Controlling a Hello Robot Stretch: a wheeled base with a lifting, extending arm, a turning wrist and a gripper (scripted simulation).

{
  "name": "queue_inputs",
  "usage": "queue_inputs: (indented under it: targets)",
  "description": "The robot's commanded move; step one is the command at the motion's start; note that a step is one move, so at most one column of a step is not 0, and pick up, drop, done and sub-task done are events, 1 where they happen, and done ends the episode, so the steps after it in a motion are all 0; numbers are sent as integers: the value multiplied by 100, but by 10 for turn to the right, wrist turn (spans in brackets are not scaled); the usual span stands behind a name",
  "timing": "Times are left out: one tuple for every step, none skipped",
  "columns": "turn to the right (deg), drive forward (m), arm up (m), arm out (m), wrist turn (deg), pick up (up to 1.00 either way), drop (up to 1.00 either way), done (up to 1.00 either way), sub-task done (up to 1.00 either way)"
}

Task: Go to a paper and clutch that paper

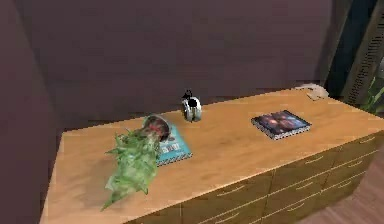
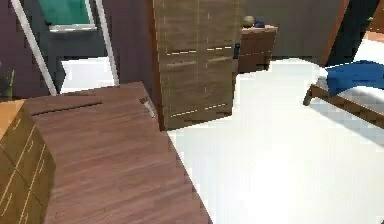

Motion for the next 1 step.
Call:
queue_inputs:
  targets:
    - [450, 0, 0, 0, 0, 0, 0, 0, 0]
